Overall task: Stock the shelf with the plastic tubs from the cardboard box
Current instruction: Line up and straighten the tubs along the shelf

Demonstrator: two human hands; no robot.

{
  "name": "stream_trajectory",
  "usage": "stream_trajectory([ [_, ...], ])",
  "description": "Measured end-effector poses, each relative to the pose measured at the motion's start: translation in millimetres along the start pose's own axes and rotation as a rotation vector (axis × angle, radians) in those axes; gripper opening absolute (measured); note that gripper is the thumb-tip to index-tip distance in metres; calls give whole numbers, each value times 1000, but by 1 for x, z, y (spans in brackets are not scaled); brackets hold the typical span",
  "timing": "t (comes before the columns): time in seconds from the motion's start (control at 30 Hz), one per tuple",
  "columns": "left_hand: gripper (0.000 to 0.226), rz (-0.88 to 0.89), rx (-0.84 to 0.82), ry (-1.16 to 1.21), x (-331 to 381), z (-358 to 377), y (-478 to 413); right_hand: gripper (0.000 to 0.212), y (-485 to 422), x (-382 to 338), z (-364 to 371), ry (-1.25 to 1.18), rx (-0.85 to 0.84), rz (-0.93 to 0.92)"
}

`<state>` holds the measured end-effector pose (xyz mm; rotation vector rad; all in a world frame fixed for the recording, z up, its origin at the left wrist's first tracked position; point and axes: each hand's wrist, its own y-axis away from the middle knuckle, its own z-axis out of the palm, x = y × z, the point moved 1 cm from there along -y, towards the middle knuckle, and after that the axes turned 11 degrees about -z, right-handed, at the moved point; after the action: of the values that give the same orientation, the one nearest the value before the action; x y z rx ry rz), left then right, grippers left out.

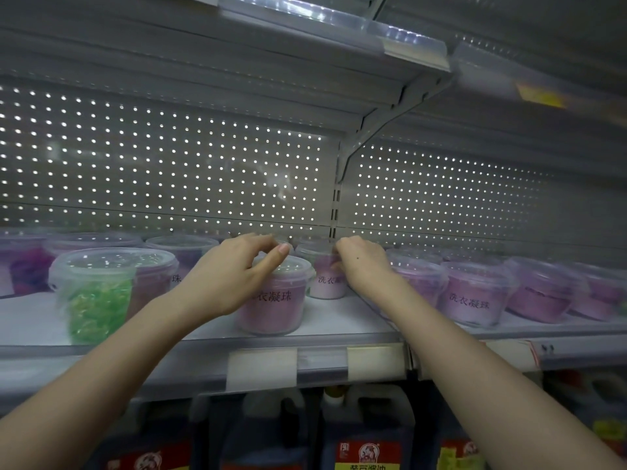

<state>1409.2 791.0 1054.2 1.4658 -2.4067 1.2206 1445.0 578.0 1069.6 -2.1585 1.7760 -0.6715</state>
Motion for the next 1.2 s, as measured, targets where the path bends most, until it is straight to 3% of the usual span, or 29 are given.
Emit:
stream_trajectory([
  [0.07, 52, 9, -5, -7, -3, -1, 2, 16, -3, -4, -1, -19, 12, 16],
  [0.37, 44, 65, -21, -30, -7, -2, 3, 43, 0, -8, 5, -229, 23, 74],
  [0.6, 52, 119, 20, -143, 9, 5, 2, 37, 58, 12, -16, -151, 205, 59],
  [0.7, 51, 151, 27, -202, 21, 13, 7, 42, 85, 28, -21, -82, 192, 98],
  [0.8, 63, 182, 86, -222, 36, 20, 9, 43, 103, 42, -21, -59, 169, 111],
  [0.93, 59, 204, 104, -202, 55, 30, 7, 27, 110, 51, -23, -138, 221, 66],
  [1.2, 62, 124, 120, -202, 76, 37, 3, 33, 93, 17, -12, -444, 298, -237],
])
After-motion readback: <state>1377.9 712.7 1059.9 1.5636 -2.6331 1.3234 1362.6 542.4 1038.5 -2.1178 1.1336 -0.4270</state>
